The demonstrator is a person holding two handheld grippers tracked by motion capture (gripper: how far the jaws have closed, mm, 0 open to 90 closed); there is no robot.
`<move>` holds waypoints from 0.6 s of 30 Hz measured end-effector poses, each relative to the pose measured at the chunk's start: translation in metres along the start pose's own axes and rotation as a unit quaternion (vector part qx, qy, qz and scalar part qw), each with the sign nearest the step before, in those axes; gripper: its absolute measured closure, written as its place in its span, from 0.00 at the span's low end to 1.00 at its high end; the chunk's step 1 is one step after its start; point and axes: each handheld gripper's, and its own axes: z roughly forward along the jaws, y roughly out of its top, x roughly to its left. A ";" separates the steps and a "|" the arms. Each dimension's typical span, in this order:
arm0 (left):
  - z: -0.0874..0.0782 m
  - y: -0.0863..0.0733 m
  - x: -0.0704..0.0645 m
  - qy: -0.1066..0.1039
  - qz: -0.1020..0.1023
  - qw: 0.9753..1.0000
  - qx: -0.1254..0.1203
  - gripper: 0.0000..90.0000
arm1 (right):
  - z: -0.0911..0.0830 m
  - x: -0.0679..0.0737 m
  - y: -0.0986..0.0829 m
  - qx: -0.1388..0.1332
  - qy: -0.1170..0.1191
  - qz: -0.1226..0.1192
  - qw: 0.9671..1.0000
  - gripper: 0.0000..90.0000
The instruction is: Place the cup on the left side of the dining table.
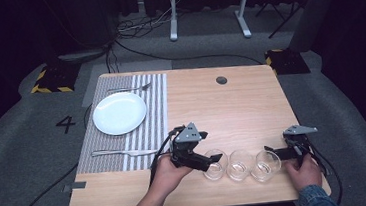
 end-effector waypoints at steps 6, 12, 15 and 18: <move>0.012 -0.011 -0.002 -0.022 0.003 1.000 0.015 0.16 | 0.000 0.000 0.000 0.000 0.000 -0.001 1.000 0.01; 0.027 -0.021 -0.001 -0.039 0.016 0.998 0.045 0.11 | 0.000 -0.001 0.000 0.000 0.000 -0.001 1.000 0.01; 0.033 -0.027 -0.003 -0.034 0.020 0.998 0.046 0.11 | 0.000 -0.001 0.000 0.000 0.000 -0.001 1.000 0.01; 0.039 -0.033 -0.008 -0.019 0.037 0.998 0.053 0.11 | 0.000 -0.001 0.000 0.000 0.000 -0.001 1.000 0.01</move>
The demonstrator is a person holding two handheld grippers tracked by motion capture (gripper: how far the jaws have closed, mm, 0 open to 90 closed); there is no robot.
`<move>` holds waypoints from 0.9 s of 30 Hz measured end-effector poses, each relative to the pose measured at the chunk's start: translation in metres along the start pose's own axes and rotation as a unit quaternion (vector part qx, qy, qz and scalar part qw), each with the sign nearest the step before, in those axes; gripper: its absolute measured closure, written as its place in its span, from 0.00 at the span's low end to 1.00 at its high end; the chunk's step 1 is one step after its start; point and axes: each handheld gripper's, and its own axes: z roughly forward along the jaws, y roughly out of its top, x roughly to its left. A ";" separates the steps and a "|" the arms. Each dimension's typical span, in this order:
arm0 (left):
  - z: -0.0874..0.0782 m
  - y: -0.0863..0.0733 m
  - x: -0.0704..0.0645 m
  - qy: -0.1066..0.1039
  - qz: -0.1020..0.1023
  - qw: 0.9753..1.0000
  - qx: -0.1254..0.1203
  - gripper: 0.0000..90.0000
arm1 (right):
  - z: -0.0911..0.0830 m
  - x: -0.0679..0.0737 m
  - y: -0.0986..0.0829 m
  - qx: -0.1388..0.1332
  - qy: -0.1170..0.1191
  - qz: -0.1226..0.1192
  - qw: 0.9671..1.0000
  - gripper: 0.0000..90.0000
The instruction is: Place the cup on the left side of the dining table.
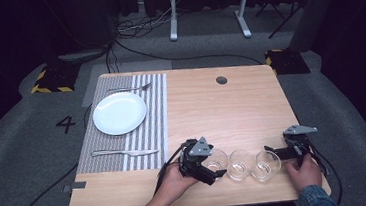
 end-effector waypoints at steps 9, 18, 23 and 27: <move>0.016 -0.011 0.000 0.015 0.000 1.000 0.014 0.16 | 0.000 0.000 0.000 0.000 0.000 0.000 1.000 0.01; 0.027 -0.020 0.002 0.020 -0.008 0.999 0.046 0.22 | 0.000 0.000 0.000 0.000 0.000 0.000 1.000 0.01; 0.027 -0.020 0.000 0.026 -0.007 0.999 0.047 0.23 | 0.000 0.000 0.000 0.000 0.000 0.000 1.000 0.01; 0.026 -0.019 -0.001 0.029 -0.006 0.998 0.053 0.23 | 0.000 0.000 0.000 0.000 0.000 0.000 1.000 0.01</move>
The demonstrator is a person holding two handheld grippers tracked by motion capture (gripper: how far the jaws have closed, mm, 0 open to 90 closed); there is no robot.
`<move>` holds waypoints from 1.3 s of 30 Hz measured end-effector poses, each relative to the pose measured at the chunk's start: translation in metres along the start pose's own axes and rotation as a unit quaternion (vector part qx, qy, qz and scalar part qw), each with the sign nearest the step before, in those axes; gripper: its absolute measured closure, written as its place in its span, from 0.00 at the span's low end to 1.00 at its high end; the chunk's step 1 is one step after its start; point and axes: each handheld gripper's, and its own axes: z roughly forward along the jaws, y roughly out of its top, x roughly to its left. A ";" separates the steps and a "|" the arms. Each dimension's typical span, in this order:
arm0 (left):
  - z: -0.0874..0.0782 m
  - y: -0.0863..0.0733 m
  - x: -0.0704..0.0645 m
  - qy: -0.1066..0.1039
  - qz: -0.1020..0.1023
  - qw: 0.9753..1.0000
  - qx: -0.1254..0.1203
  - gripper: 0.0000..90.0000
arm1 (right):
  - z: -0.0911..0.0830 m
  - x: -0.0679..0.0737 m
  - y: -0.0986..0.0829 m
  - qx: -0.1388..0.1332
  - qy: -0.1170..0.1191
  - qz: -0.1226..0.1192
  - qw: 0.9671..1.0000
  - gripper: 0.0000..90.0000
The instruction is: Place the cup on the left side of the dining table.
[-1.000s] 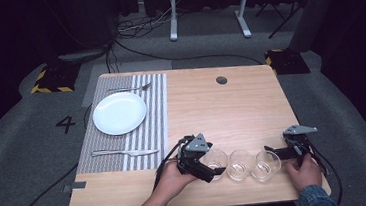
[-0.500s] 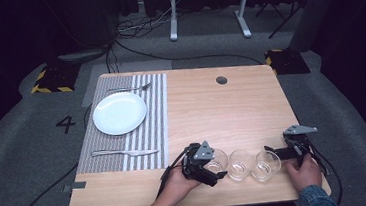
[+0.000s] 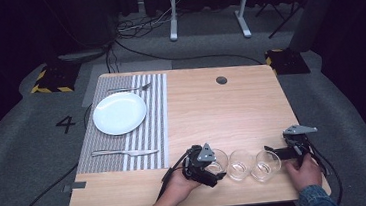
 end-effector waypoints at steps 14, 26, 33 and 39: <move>-0.024 0.010 0.003 0.010 -0.010 1.000 0.007 0.23 | 0.000 0.000 0.000 0.000 0.000 0.001 1.000 0.01; -0.054 0.016 0.015 0.023 -0.027 0.999 -0.014 0.23 | 0.000 0.000 0.000 0.000 0.000 0.001 1.000 0.01; -0.073 0.022 0.014 0.025 -0.026 0.999 -0.041 0.23 | 0.000 0.000 0.000 0.000 0.000 0.001 1.000 0.01; -0.088 0.025 0.018 0.033 -0.031 0.998 -0.053 0.23 | 0.000 0.000 0.000 0.000 0.000 0.000 1.000 0.01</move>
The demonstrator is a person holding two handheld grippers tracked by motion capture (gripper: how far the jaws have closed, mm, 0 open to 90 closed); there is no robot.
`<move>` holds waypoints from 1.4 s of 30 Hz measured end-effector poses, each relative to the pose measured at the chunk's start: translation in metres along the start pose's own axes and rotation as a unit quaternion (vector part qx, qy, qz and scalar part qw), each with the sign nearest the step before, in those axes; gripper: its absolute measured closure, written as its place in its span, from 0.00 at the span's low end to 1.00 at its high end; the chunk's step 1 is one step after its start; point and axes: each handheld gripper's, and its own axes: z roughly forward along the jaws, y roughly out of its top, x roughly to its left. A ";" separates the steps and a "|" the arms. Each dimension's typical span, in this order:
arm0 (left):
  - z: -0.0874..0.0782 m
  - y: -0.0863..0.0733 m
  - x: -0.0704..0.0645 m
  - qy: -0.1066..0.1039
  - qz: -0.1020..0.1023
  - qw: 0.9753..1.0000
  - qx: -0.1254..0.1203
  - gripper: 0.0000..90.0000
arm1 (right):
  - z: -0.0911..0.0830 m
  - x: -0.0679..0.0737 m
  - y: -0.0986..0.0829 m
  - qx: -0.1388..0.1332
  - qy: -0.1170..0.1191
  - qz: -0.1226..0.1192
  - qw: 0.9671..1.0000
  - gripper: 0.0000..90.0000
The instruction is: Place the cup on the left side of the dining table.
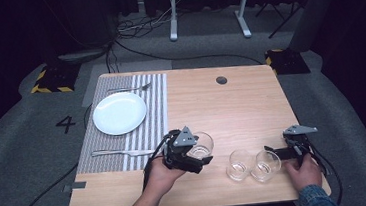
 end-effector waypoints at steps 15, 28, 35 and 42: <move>-0.037 0.009 0.021 0.041 -0.017 0.999 -0.011 0.23 | 0.000 0.000 0.000 0.000 0.000 0.000 1.000 0.01; -0.064 0.001 0.060 0.119 -0.060 0.991 -0.028 0.23 | 0.000 0.000 0.000 0.000 0.000 0.000 1.000 0.01; -0.075 -0.002 0.074 0.174 -0.072 0.981 -0.036 0.23 | 0.000 0.000 0.000 0.000 0.000 0.000 1.000 0.01; -0.075 -0.015 0.097 0.225 -0.101 0.969 -0.025 0.23 | 0.000 0.000 0.000 0.000 -0.001 0.001 1.000 0.01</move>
